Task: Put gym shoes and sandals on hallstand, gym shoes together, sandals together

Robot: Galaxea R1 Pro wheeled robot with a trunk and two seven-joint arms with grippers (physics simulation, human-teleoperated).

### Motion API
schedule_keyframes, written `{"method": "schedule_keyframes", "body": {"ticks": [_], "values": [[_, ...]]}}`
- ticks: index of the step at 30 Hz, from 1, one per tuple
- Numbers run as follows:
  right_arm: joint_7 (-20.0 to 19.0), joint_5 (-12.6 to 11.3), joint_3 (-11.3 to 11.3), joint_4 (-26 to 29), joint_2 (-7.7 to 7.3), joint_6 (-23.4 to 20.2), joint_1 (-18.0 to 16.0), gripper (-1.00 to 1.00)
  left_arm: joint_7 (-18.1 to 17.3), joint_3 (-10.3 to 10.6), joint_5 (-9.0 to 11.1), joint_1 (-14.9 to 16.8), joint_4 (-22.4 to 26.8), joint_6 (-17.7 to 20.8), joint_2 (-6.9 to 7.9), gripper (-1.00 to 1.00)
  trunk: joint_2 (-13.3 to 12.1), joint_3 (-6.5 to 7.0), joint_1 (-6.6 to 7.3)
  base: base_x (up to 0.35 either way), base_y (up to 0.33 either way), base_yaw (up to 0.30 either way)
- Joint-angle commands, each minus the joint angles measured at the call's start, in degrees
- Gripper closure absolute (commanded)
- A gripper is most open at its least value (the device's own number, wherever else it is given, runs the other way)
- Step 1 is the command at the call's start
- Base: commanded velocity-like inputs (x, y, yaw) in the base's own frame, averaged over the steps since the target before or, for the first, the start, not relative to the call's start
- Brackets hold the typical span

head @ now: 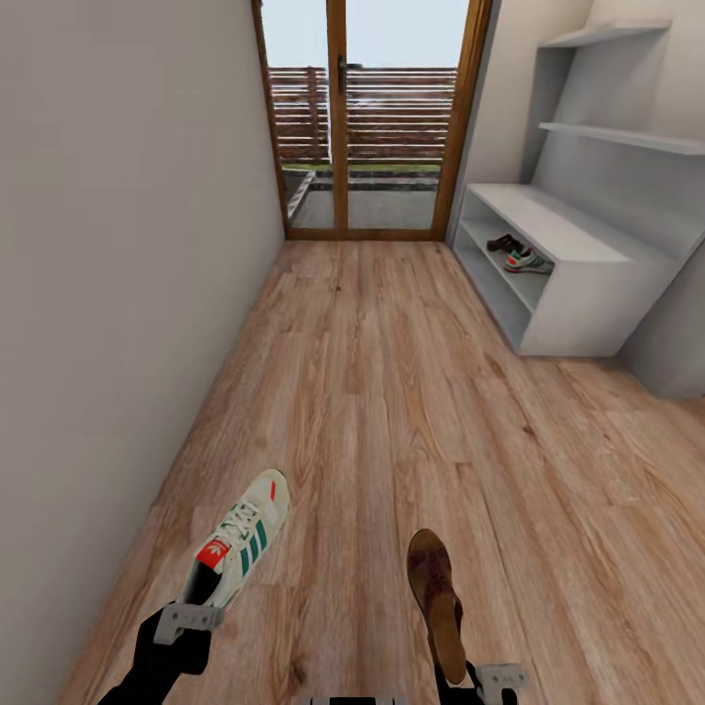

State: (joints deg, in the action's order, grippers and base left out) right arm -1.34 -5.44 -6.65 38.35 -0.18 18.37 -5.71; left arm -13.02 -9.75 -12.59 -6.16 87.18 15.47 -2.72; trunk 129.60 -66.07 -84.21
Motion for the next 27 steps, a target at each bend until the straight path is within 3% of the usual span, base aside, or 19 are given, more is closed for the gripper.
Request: {"method": "schedule_keyframes", "body": {"ticks": [1,27], "values": [[0.1,-0.2,0.0,-0.1,0.06,0.0,0.0,1.0,-0.1,0.0,0.0,0.0,0.0,0.0,0.0,1.0,0.0,0.0,0.0,0.334,0.0,0.0],[0.1,-0.2,0.1,-0.3,0.01,0.0,0.0,1.0,-0.1,0.1,0.0,0.0,0.0,0.0,0.0,1.0,0.0,0.0,0.0,0.334,0.018,0.0]]}}
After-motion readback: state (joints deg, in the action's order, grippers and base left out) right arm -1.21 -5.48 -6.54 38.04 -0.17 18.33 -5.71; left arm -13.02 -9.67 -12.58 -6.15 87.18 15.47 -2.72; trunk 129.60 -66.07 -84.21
